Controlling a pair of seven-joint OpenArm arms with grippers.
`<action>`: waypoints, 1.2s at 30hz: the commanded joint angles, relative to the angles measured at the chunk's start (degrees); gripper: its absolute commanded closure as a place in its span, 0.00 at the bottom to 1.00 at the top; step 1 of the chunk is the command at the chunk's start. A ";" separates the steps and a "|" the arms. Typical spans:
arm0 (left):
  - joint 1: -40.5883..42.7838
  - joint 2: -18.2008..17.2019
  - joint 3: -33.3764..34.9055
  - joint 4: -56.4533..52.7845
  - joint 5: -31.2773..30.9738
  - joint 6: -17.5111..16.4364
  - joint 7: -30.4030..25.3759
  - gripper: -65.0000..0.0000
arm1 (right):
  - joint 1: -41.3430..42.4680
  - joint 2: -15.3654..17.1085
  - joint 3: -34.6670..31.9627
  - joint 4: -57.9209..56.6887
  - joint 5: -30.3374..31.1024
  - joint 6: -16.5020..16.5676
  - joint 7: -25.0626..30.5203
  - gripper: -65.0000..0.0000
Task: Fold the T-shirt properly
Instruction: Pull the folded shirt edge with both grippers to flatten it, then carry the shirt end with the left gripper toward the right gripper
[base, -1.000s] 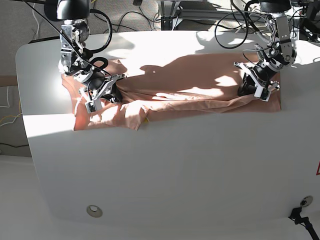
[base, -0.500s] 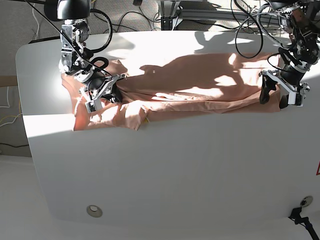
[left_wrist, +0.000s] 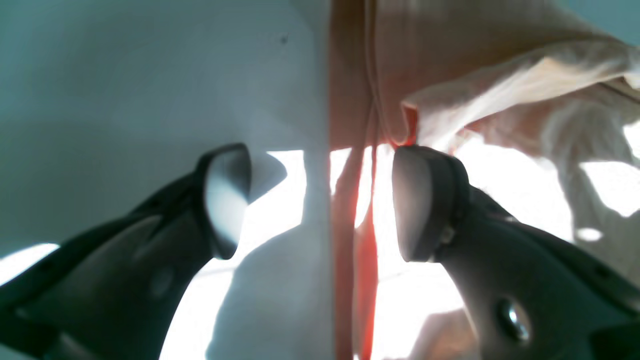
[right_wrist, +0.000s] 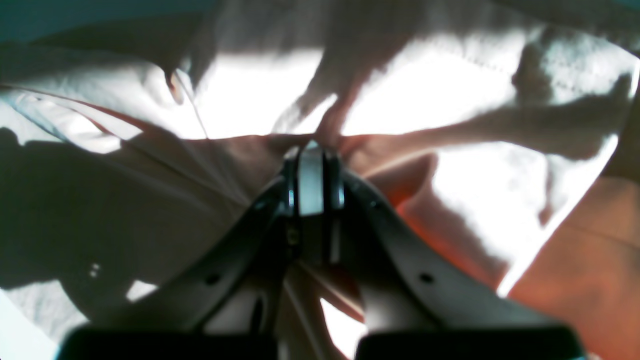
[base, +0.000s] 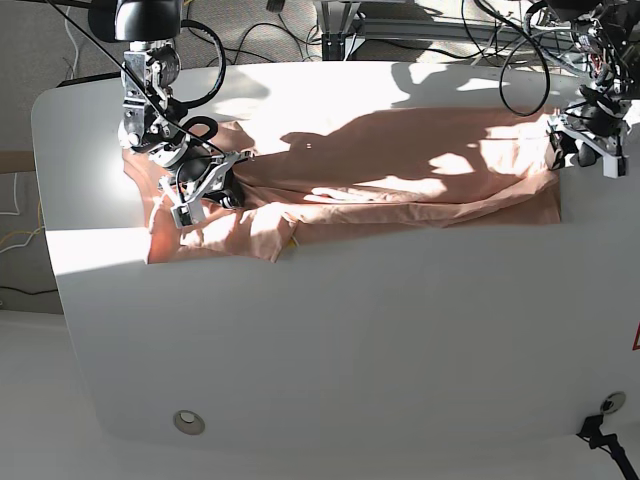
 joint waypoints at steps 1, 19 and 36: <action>0.13 -0.39 2.83 0.46 0.27 -0.10 0.89 0.36 | -0.09 0.59 0.11 -0.13 -2.06 -1.25 -2.84 1.00; -3.56 2.77 7.67 5.65 0.18 -0.10 0.89 0.96 | -0.26 -0.03 0.11 -0.13 -2.15 -1.25 -2.84 1.00; 0.66 14.29 22.17 28.42 -6.85 -0.10 12.94 0.96 | -0.26 -1.61 0.11 -0.13 -2.15 -1.25 -2.84 1.00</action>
